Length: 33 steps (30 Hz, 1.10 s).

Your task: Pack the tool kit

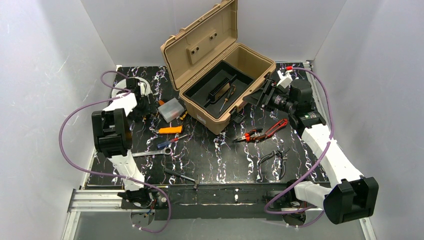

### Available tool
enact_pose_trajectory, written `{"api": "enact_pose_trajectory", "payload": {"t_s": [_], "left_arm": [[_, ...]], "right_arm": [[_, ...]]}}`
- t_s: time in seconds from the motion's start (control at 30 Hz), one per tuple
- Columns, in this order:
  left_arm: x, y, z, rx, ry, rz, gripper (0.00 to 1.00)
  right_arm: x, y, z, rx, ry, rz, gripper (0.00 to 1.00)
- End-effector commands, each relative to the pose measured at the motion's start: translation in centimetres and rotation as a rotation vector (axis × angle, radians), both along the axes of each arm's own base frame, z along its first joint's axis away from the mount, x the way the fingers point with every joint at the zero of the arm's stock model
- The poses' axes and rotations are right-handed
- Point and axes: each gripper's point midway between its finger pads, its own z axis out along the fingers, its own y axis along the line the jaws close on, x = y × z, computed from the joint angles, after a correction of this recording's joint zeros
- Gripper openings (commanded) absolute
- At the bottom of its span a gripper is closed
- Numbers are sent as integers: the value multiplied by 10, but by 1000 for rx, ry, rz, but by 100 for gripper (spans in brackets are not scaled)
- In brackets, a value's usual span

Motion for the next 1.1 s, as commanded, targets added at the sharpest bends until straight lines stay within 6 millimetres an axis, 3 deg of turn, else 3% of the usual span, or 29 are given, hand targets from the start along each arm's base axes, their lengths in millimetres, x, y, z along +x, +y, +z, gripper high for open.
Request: {"api": "enact_pose_trajectory", "payload": {"t_s": [0.0,0.1,0.3,0.43,0.63,0.87,1.07], "left_arm": [[14,3,3,-8,19,-21,65],[19,10,-6,10,44,-11,60],[23,20,-16,-30,59,32,39],[23,19,-15,-58,56,41,34],[21,12,1,-88,29,27,0],[4,1,43,-87,-34,39,0],[-32,-18,72,-127,-51,51,0]], "right_arm": [[-1,2,16,19,-67,19,70],[-1,2,16,17,-67,18,70],[0,0,16,12,-64,10,69],[1,2,16,15,-58,16,68],[1,2,17,16,-57,17,68],[1,3,18,20,-54,20,68],[1,3,20,25,-52,25,67]]}}
